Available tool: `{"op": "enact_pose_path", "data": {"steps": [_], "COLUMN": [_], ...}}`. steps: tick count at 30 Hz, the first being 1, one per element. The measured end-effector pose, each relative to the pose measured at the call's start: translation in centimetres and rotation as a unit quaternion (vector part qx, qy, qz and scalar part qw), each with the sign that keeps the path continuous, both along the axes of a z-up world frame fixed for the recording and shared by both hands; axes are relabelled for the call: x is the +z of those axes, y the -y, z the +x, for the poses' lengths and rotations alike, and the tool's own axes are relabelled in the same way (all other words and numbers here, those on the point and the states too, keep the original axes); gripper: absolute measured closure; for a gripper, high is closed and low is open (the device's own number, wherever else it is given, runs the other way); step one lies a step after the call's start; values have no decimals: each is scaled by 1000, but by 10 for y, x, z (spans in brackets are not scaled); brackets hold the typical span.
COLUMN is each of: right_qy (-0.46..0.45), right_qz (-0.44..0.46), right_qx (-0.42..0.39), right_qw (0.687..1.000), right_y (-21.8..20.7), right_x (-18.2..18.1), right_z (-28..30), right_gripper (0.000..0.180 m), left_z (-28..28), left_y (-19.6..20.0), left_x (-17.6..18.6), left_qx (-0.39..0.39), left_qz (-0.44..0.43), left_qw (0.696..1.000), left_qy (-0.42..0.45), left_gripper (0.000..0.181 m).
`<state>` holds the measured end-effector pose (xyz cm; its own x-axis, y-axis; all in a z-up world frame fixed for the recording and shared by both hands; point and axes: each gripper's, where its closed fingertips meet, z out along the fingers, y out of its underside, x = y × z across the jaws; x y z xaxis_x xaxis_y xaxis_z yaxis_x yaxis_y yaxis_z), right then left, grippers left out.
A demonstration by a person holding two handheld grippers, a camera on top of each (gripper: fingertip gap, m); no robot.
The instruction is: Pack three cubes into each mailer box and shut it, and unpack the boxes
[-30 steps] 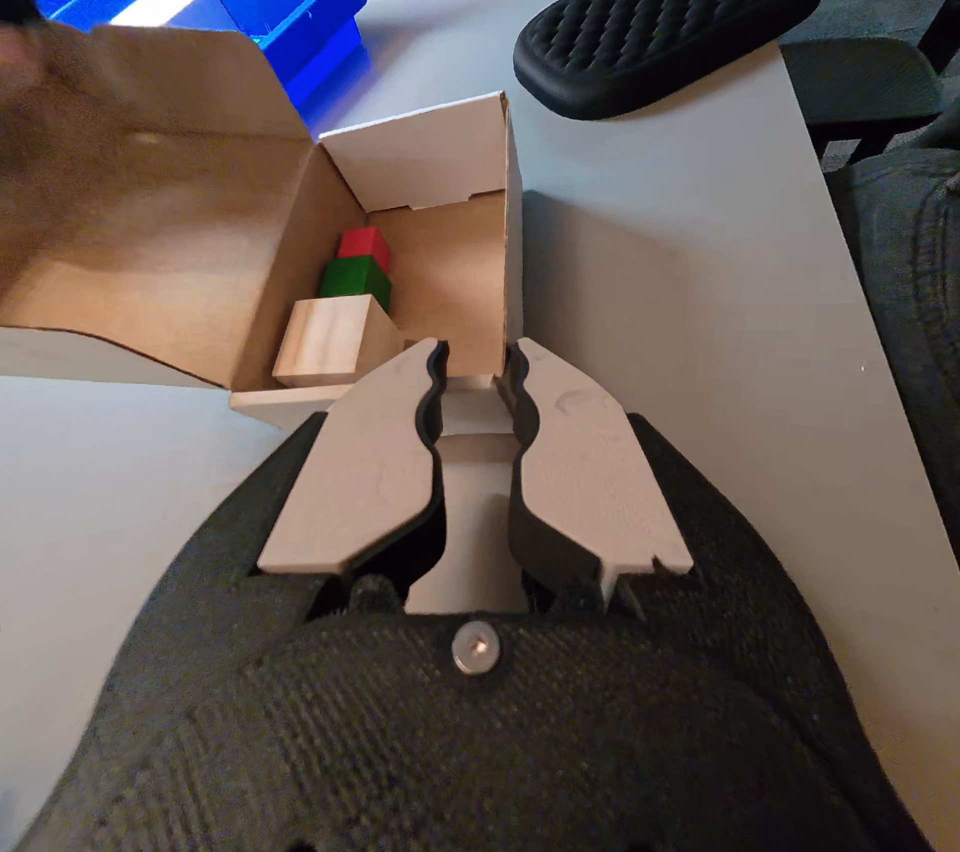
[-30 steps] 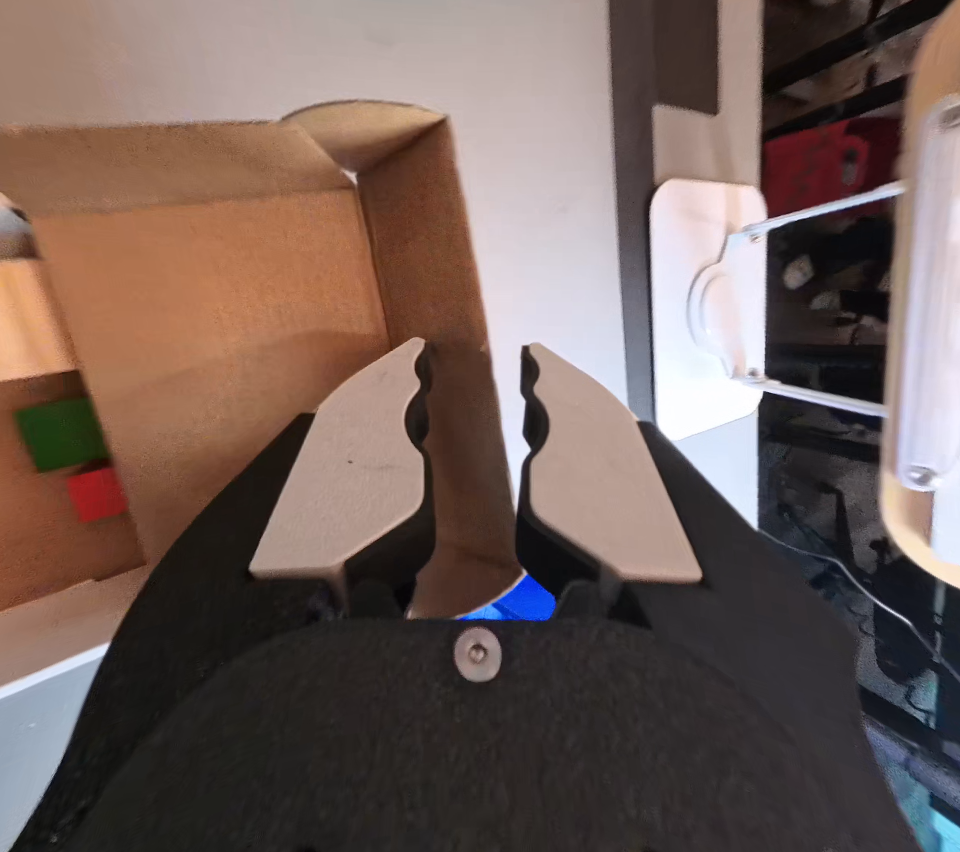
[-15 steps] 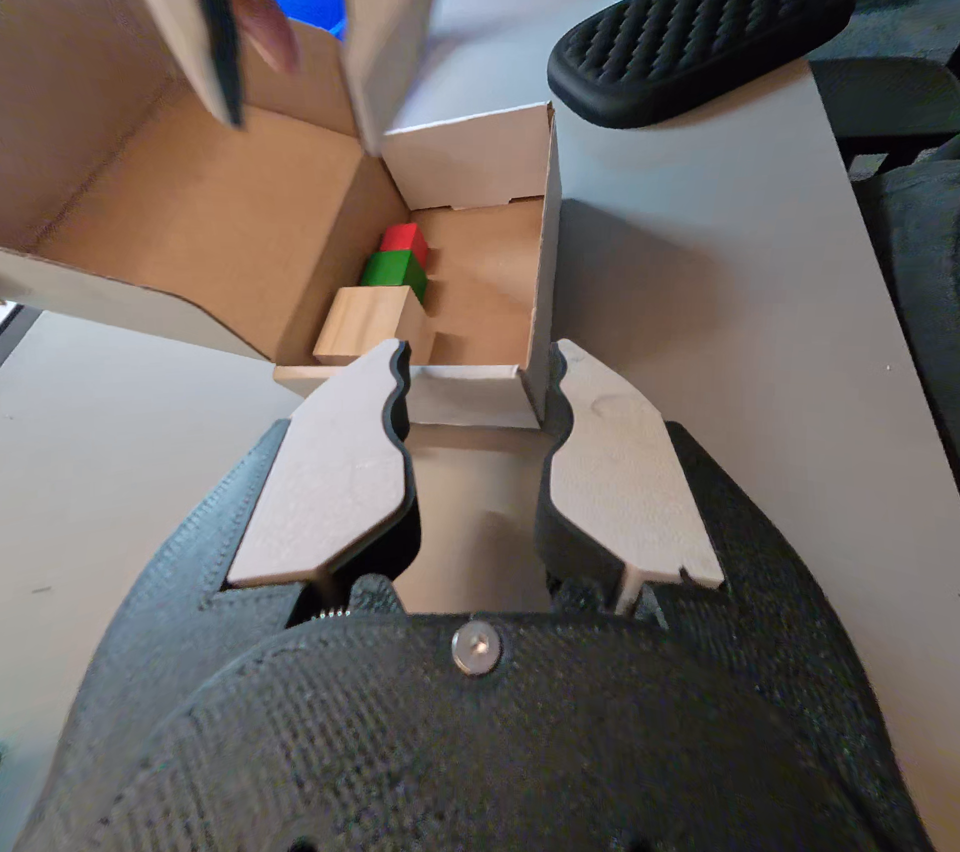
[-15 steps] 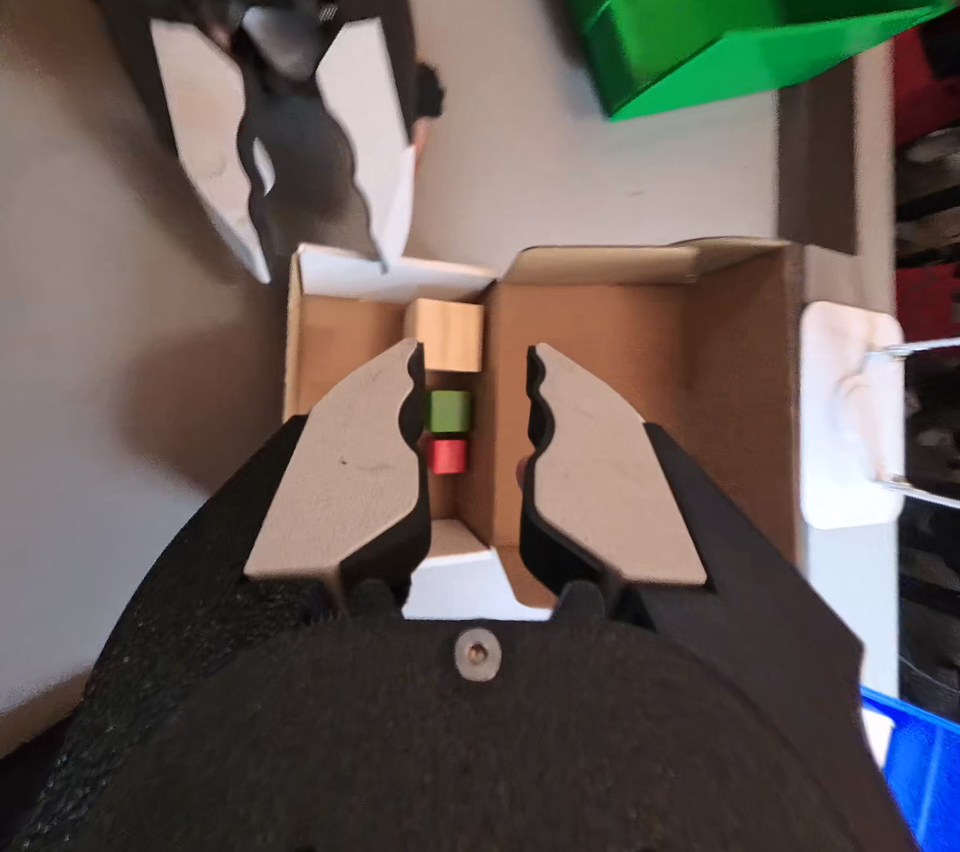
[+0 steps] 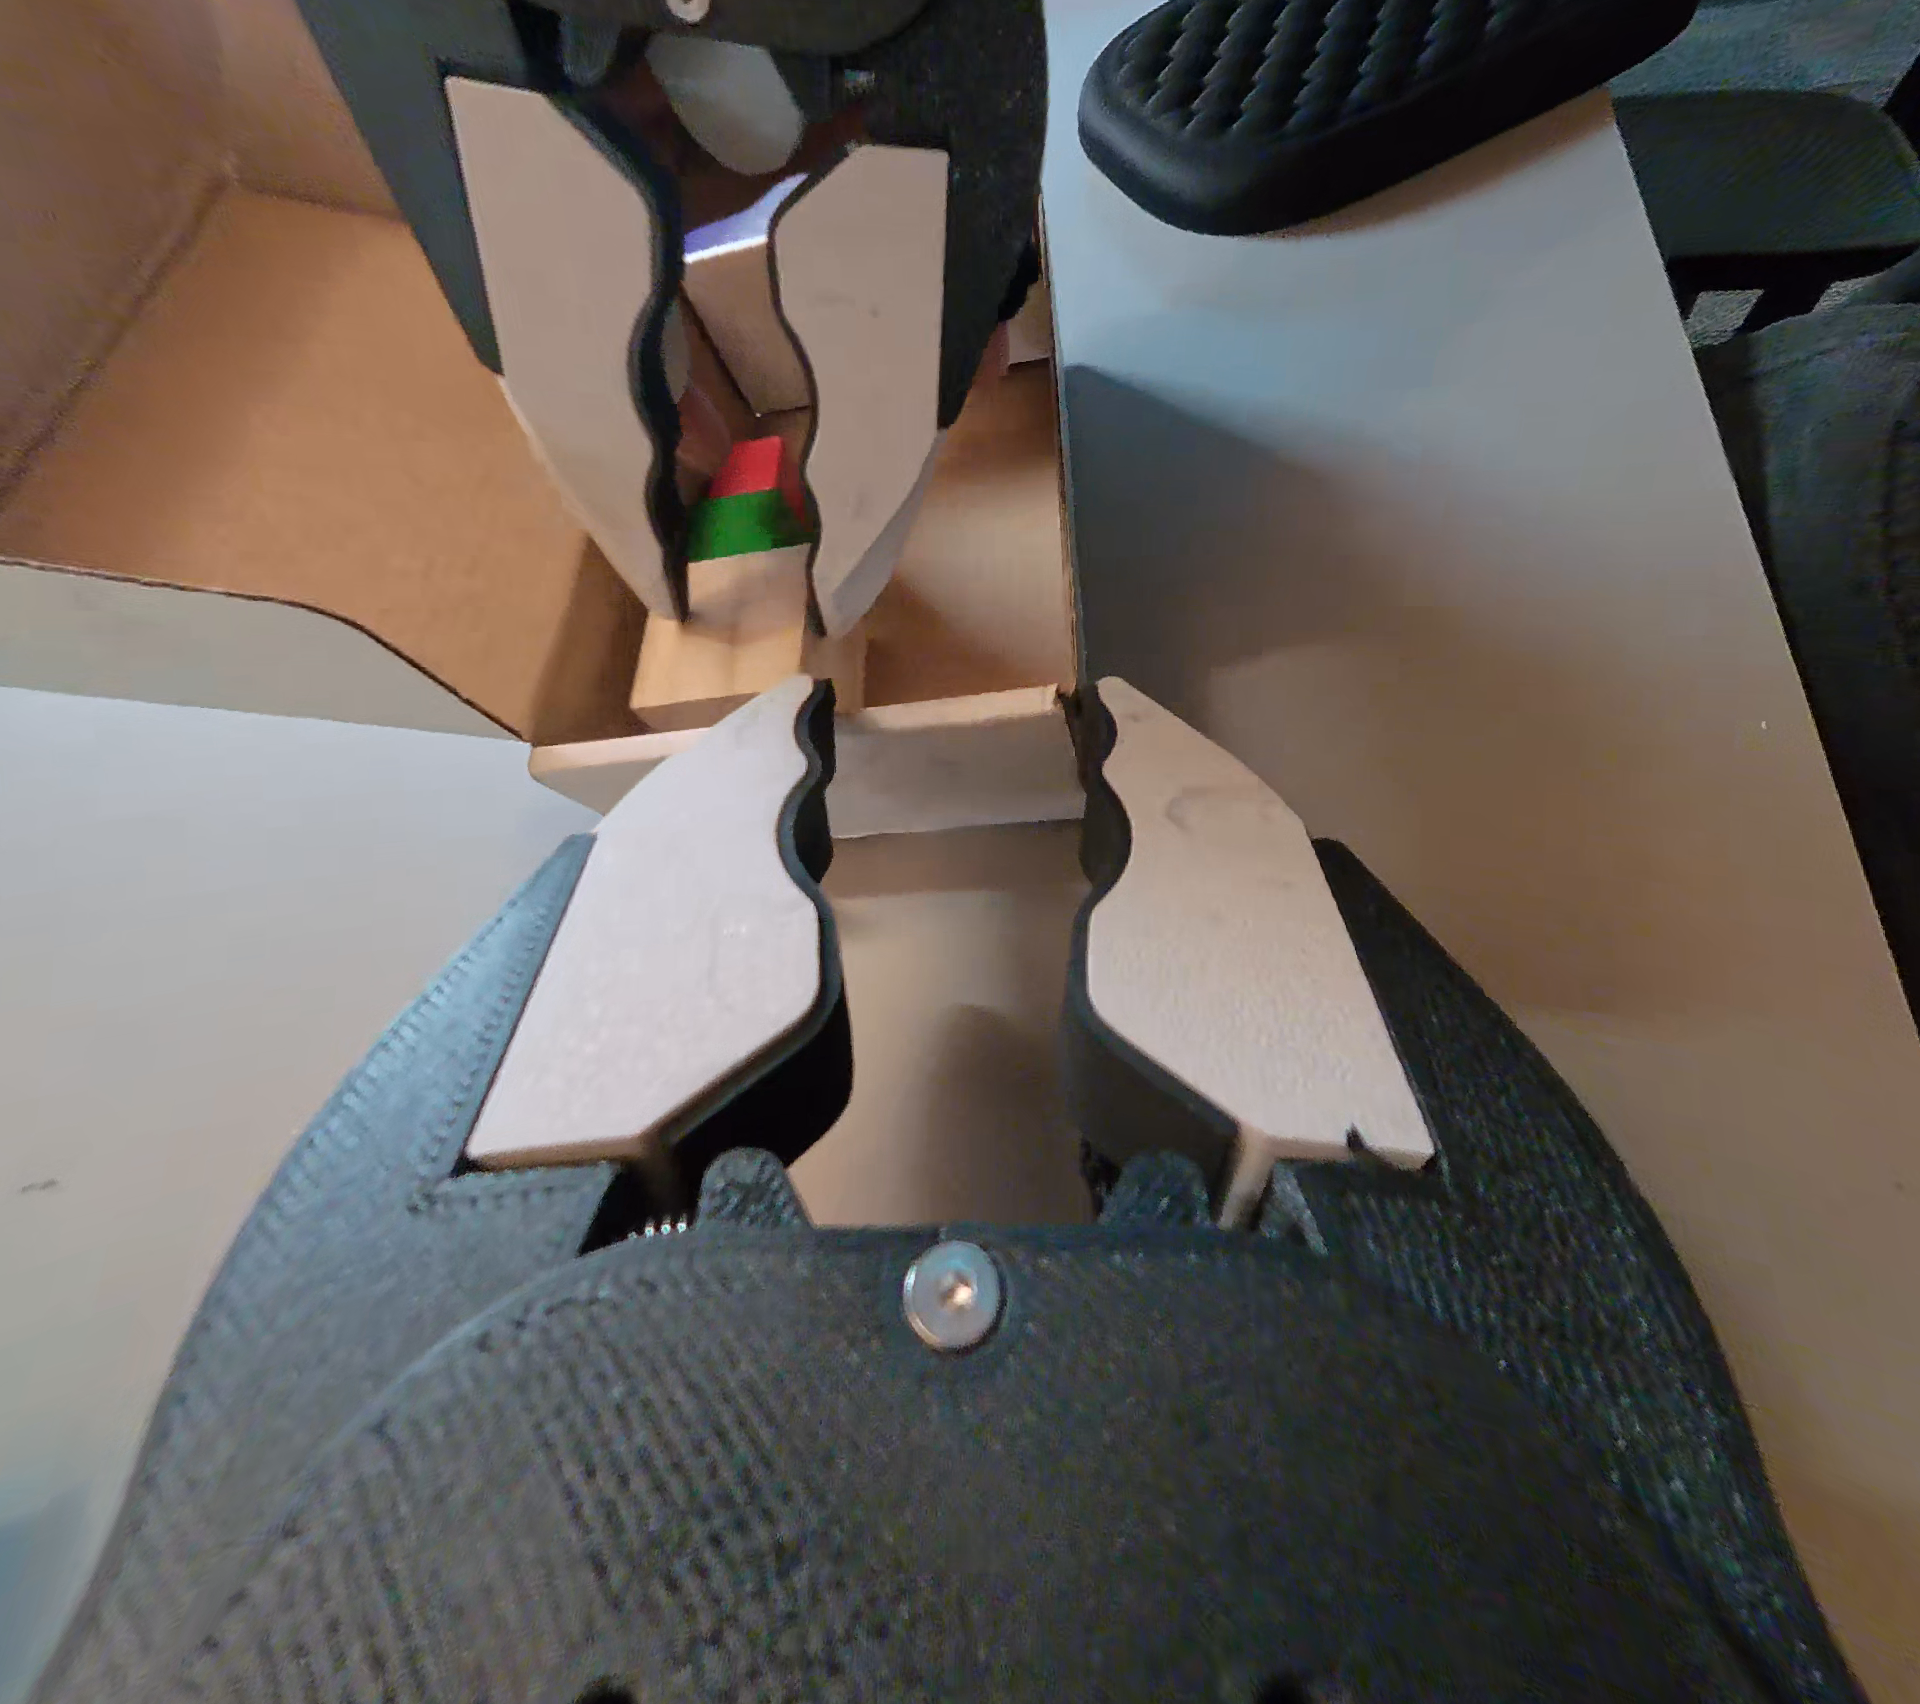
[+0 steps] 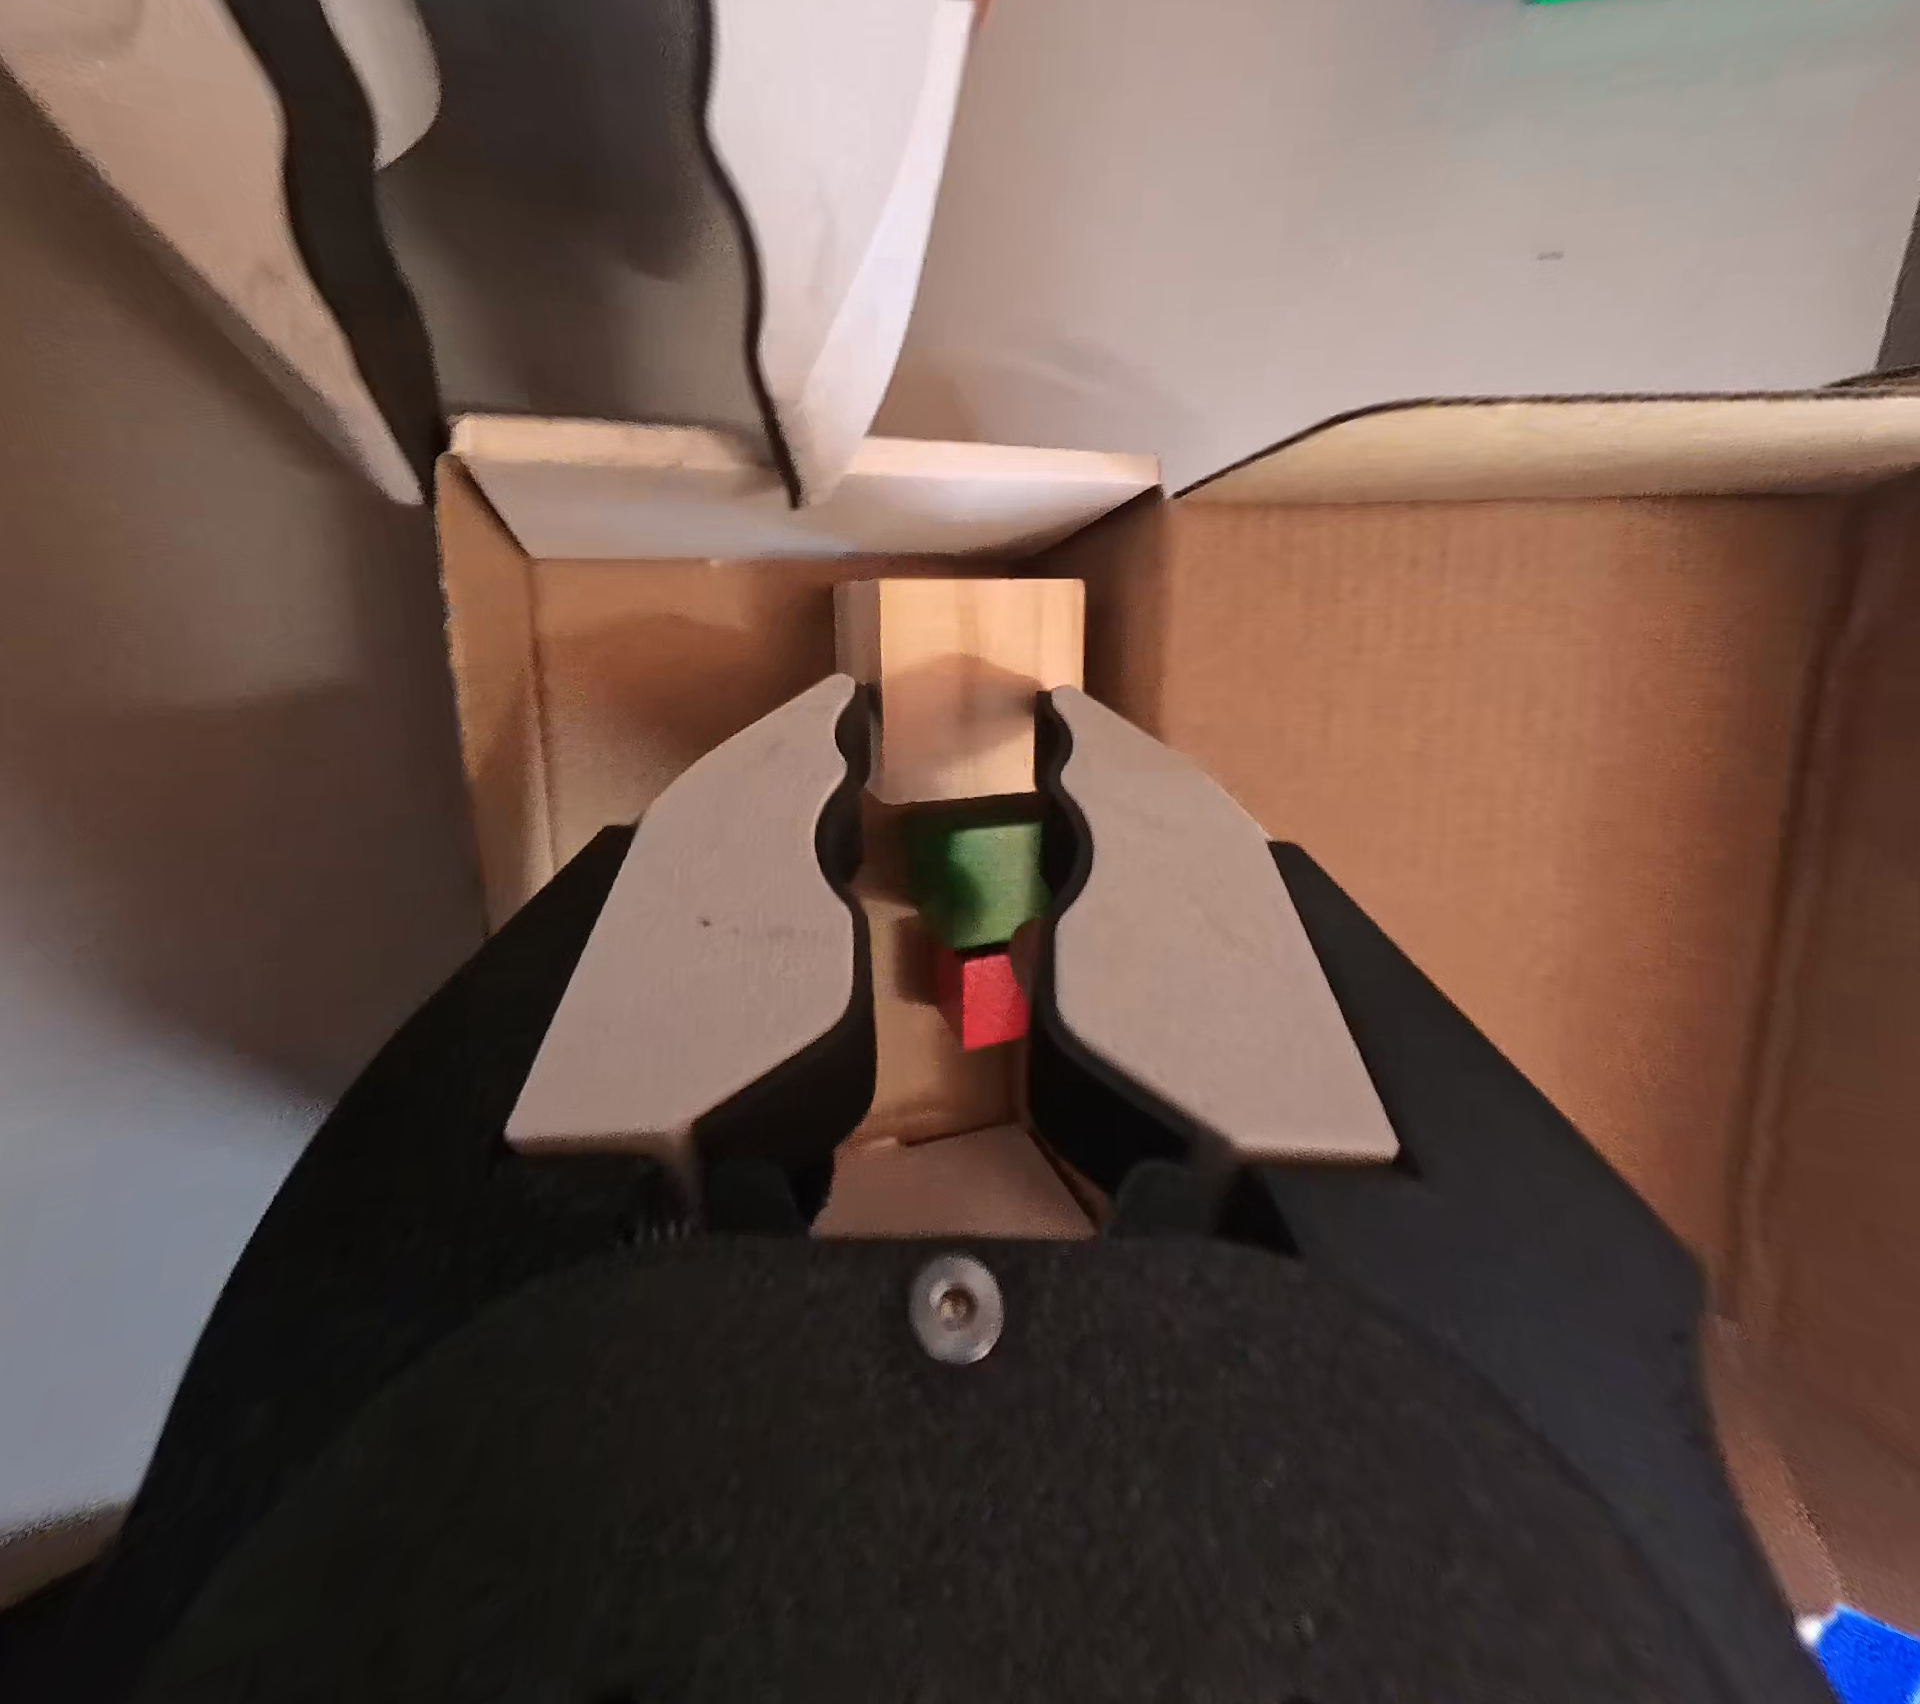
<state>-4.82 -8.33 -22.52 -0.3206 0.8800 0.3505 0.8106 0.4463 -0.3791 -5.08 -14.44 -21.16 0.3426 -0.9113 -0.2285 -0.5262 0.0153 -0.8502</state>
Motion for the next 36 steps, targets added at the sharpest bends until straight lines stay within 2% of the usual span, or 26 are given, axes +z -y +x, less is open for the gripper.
{"op": "enact_pose_path", "data": {"steps": [6, 10, 13, 18, 22, 27, 31, 33, 36], "right_qy": [37, 44, 68, 105, 53, -16, -41, -37, -9], "right_qz": [-12, -31, -32, -19, -34, -7, 34, 47, 46], "right_qx": [43, 40, 51, 74, 59, -4, -84, -129, -200], "right_qw": [998, 998, 996, 992, 996, 1000, 995, 990, 979], "right_y": [15, 13, 11, 8, 3, -38, -95, -127, -177], "right_x": [2, 5, -1, -12, 24, 98, 147, 155, 139], "right_z": [22, 22, 17, 13, 11, 35, 73, 95, 132], "right_gripper": [151, 129, 122, 136, 136, 136, 136, 135, 136], "left_z": [2, 4, 5, 7, 7, 7, 5, 4, 3], "left_y": [2, 2, 2, 1, -2, -9, -15, -17, -18], "left_x": [0, -1, -1, -1, -2, -1, -2, -2, -1], "left_qx": [-3, -2, 0, 7, 19, 38, 55, 58, 62], "left_qz": [2, 3, 5, 5, 11, 9, 12, 12, 14], "left_qw": [1000, 1000, 1000, 1000, 1000, 999, 998, 998, 998], "left_qy": [-2, -2, -3, -5, -6, -3, -5, -4, -5], "left_gripper": [136, 138, 139, 140, 140, 140, 140, 140, 140]}}
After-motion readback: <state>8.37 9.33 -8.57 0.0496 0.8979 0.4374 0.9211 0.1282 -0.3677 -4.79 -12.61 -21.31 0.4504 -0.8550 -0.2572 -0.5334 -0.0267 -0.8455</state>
